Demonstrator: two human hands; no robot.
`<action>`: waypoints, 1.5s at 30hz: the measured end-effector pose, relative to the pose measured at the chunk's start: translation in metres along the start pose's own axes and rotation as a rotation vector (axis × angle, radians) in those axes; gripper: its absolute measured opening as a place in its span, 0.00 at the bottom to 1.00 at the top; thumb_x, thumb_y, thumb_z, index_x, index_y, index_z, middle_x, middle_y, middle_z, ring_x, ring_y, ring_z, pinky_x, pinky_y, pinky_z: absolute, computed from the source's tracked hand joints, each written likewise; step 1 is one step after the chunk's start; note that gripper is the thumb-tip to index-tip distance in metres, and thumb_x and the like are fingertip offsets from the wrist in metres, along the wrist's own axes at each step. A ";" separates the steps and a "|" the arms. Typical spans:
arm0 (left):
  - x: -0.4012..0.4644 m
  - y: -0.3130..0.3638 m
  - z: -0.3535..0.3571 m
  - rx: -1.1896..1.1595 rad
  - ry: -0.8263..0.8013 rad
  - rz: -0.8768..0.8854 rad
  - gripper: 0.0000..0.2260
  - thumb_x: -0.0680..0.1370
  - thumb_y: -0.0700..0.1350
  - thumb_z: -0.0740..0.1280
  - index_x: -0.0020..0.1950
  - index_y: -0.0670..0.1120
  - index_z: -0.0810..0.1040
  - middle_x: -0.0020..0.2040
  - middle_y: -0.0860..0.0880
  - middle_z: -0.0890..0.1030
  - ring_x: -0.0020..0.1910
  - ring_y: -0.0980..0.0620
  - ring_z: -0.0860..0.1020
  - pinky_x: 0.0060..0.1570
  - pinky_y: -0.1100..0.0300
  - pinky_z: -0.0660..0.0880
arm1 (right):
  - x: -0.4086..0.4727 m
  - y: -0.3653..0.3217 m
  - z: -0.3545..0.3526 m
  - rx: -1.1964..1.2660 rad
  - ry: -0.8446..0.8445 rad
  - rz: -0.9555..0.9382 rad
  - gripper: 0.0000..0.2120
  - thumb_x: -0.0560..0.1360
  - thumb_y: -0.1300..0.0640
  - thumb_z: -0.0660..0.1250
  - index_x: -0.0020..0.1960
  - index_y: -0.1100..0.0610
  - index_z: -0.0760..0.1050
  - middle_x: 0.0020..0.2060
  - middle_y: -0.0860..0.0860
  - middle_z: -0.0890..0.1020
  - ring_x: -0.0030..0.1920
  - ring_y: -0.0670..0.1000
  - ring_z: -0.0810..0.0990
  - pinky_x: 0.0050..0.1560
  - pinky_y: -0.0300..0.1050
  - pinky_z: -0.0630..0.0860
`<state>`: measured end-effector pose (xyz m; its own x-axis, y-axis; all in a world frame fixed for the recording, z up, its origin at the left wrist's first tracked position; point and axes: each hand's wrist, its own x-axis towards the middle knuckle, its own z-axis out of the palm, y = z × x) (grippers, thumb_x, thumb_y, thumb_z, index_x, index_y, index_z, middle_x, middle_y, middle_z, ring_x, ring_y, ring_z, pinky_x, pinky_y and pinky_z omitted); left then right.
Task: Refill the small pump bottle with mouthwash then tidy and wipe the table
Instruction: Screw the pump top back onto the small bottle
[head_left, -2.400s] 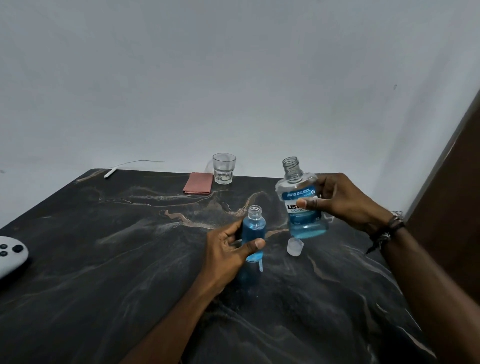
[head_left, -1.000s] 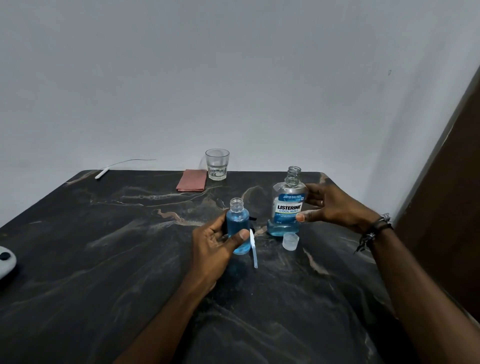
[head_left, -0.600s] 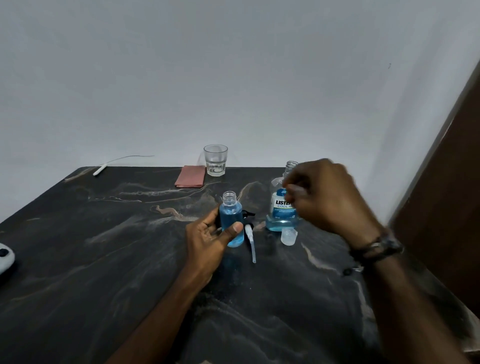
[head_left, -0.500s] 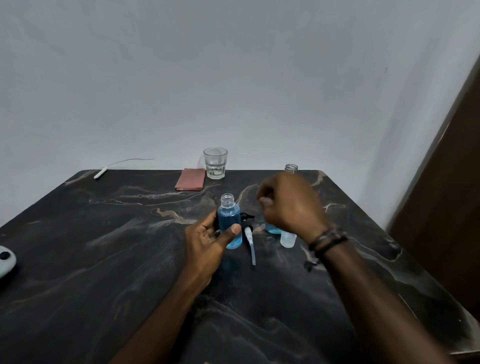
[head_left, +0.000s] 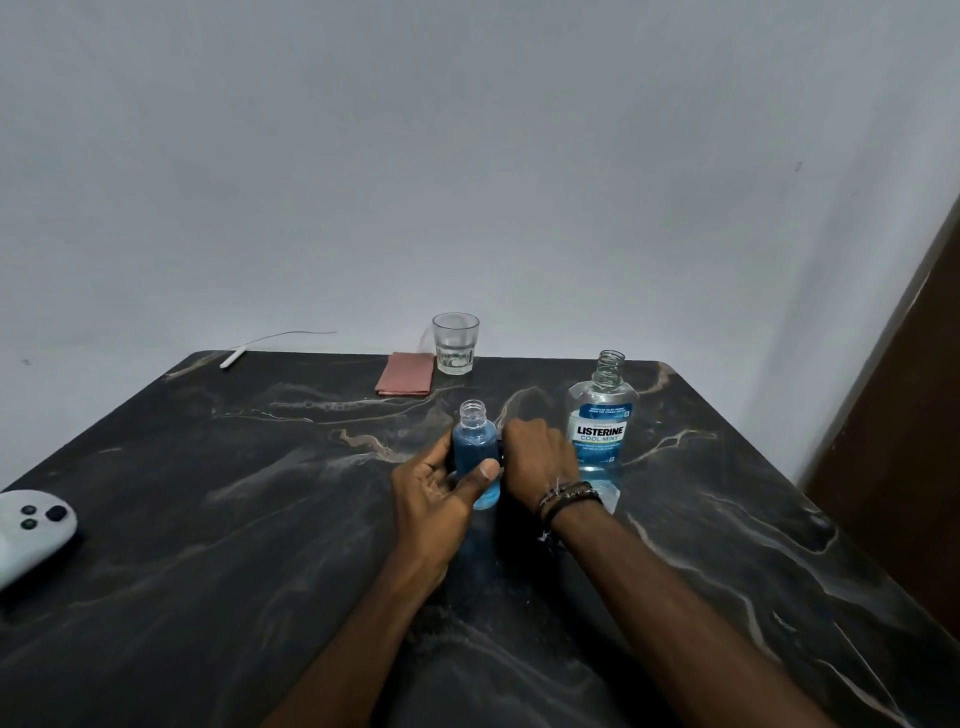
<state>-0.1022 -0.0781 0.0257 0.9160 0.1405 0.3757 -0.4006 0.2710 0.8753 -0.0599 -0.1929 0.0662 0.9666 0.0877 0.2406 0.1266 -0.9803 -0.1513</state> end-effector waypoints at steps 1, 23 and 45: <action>0.000 0.000 0.000 -0.001 -0.001 0.000 0.22 0.71 0.26 0.71 0.55 0.50 0.80 0.45 0.57 0.87 0.46 0.57 0.85 0.44 0.67 0.80 | 0.000 0.000 0.001 0.005 0.001 0.003 0.09 0.77 0.56 0.63 0.51 0.60 0.76 0.51 0.61 0.81 0.53 0.64 0.81 0.42 0.48 0.71; -0.004 -0.001 0.000 0.062 -0.056 -0.045 0.21 0.71 0.31 0.73 0.57 0.52 0.80 0.48 0.60 0.86 0.49 0.58 0.85 0.44 0.67 0.79 | -0.006 0.008 -0.134 1.346 0.374 -0.212 0.13 0.72 0.67 0.73 0.56 0.66 0.80 0.46 0.58 0.86 0.46 0.48 0.86 0.44 0.36 0.79; -0.009 0.003 0.004 0.085 -0.151 -0.030 0.22 0.71 0.33 0.74 0.55 0.58 0.80 0.50 0.61 0.86 0.52 0.58 0.84 0.46 0.68 0.79 | -0.014 0.022 -0.100 1.237 0.053 -0.356 0.12 0.76 0.68 0.68 0.56 0.55 0.80 0.53 0.49 0.85 0.55 0.49 0.84 0.45 0.33 0.77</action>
<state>-0.1112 -0.0825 0.0260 0.9227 -0.0127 0.3853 -0.3760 0.1900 0.9069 -0.0928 -0.2336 0.1559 0.8305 0.2743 0.4847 0.5234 -0.0870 -0.8476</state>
